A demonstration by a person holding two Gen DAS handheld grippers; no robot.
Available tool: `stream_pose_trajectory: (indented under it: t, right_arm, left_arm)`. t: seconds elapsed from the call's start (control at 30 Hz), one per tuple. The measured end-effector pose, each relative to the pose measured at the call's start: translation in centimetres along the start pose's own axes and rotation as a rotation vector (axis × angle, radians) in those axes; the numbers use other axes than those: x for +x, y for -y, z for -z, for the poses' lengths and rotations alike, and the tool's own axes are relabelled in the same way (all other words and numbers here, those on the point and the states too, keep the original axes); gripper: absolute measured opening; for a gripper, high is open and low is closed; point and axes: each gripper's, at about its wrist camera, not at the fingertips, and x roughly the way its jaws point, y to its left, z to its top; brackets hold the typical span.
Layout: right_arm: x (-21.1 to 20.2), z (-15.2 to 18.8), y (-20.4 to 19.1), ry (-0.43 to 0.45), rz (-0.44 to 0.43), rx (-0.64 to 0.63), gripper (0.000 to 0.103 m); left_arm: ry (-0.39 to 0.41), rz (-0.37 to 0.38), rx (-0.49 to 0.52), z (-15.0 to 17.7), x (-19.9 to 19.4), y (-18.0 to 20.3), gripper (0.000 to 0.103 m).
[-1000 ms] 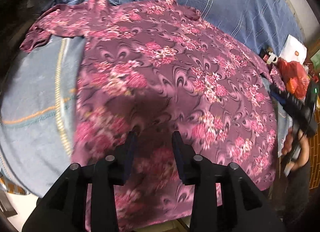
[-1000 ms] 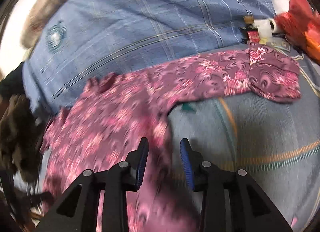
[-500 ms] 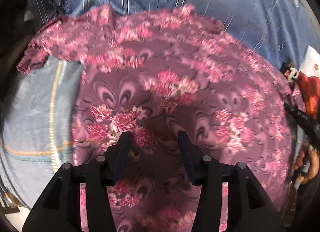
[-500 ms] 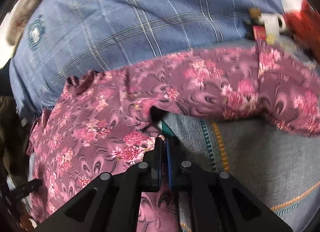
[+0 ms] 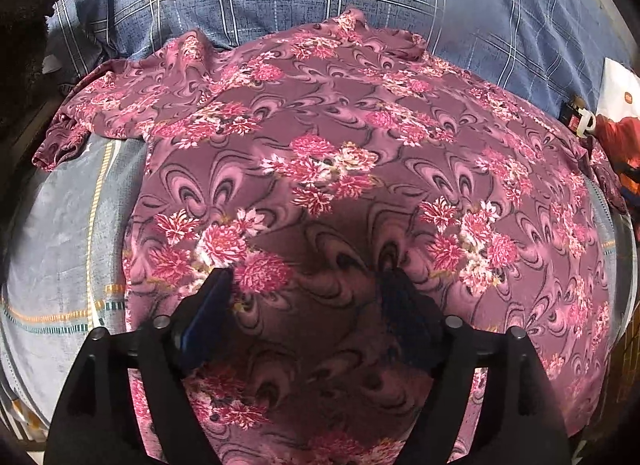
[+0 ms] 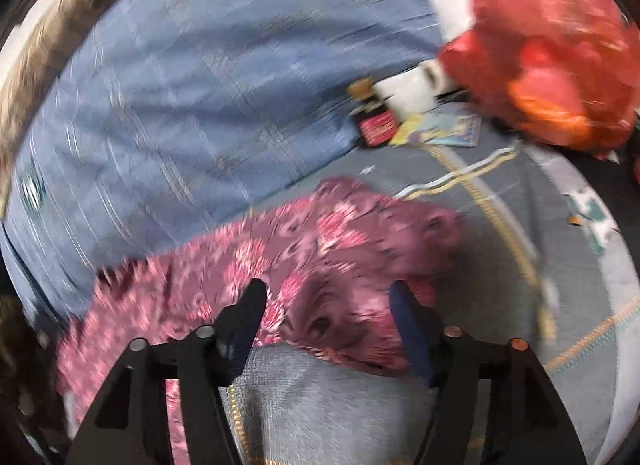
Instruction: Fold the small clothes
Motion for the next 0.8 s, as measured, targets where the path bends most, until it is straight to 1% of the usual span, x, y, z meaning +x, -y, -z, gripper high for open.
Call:
stream_pose_trajectory:
  t: [0.03,0.07,0.1,0.13,0.17,0.2,0.23,0.27,0.3,0.33,0.4,0.43,0.47,0.5,0.53,0.57,0.6,0.63,0.7,0.73,0.8]
  right_arm:
    - [1.0,0.3,-0.8,-0.018,0.018,-0.04,0.071]
    - [2.3,0.7,-1.7,-0.049,0.067,-0.09,0.072]
    - [3.2,1.0,-1.9,-0.065,0.134,-0.126,0.069]
    - [3.8,1.4,-2.2,-0.053,0.21,-0.163,0.066]
    - [3.5,1.3,-1.8,-0.025,0.225,-0.161,0.05]
    - [2.9,1.1,-0.8,-0.009,0.208,-0.136,0.028]
    - [2.1,0.6,0.6,0.005,0.161,-0.078,0.014]
    - [1.1,-0.5,2.6,0.02,0.092,0.013,0.004]
    - [0.3,-1.3,3.9,0.039,0.08,0.058,0.004]
    - [-1.1,-2.5,5.9,0.079,0.066,0.12,0.004]
    - [-2.8,-4.4,8.9,0.121,0.037,0.222,0.004]
    - [-3.4,-5.3,10.9,0.138,0.034,0.294,0.005]
    - [-3.4,-6.2,13.1,0.129,0.029,0.368,0.01]
    - [-3.2,-6.6,15.1,0.113,0.068,0.439,0.013]
    - [-3.3,-6.8,16.3,0.118,0.11,0.481,0.014]
    - [-4.0,-6.5,17.7,0.15,0.139,0.523,0.014]
    - [-4.6,-6.2,18.3,0.187,0.114,0.539,0.016]
    - [-5.2,-5.7,18.7,0.22,0.07,0.547,0.02]
    - [-5.7,-4.6,18.7,0.249,0.019,0.546,0.049]
    - [-5.7,-4.0,18.6,0.26,0.007,0.541,0.053]
    - [-4.8,-3.1,18.1,0.245,-0.031,0.519,0.055]
  left_arm:
    - [-0.004,0.002,-0.004,-0.1,0.1,0.0,0.081]
    - [-0.008,0.005,-0.006,-0.1,0.1,0.0,0.081]
    - [-0.012,0.009,-0.007,-0.1,0.1,-0.1,0.082]
    - [-0.017,0.013,-0.006,-0.2,0.2,-0.1,0.082]
    - [-0.019,0.015,-0.004,-0.2,0.2,-0.1,0.082]
    - [-0.02,0.016,-0.003,-0.2,0.2,-0.1,0.083]
    - [-0.02,0.016,-0.002,-0.2,0.2,-0.1,0.084]
    - [-0.018,0.015,0.0,-0.1,0.2,0.0,0.085]
    - [-0.018,0.014,0.003,-0.1,0.2,0.0,0.086]
    - [-0.019,0.014,0.004,-0.1,0.3,0.1,0.086]
    - [-0.022,0.02,0.006,-0.2,0.3,0.1,0.087]
    - [-0.02,0.021,0.01,-0.2,0.4,0.1,0.087]
    - [-0.019,0.021,0.011,-0.2,0.4,0.1,0.088]
    - [-0.018,0.019,0.011,-0.2,0.4,0.2,0.088]
    - [-0.018,0.017,0.011,-0.3,0.4,0.2,0.088]
    - [-0.02,0.016,0.012,-0.3,0.4,0.2,0.088]
    - [-0.02,0.016,0.013,-0.3,0.5,0.2,0.088]
    - [-0.021,0.017,0.014,-0.3,0.5,0.2,0.088]
    - [-0.022,0.016,0.019,-0.4,0.6,0.3,0.089]
    - [-0.025,0.014,0.021,-0.4,0.6,0.3,0.09]
    - [-0.034,0.011,0.018,-0.7,0.8,0.4,0.091]
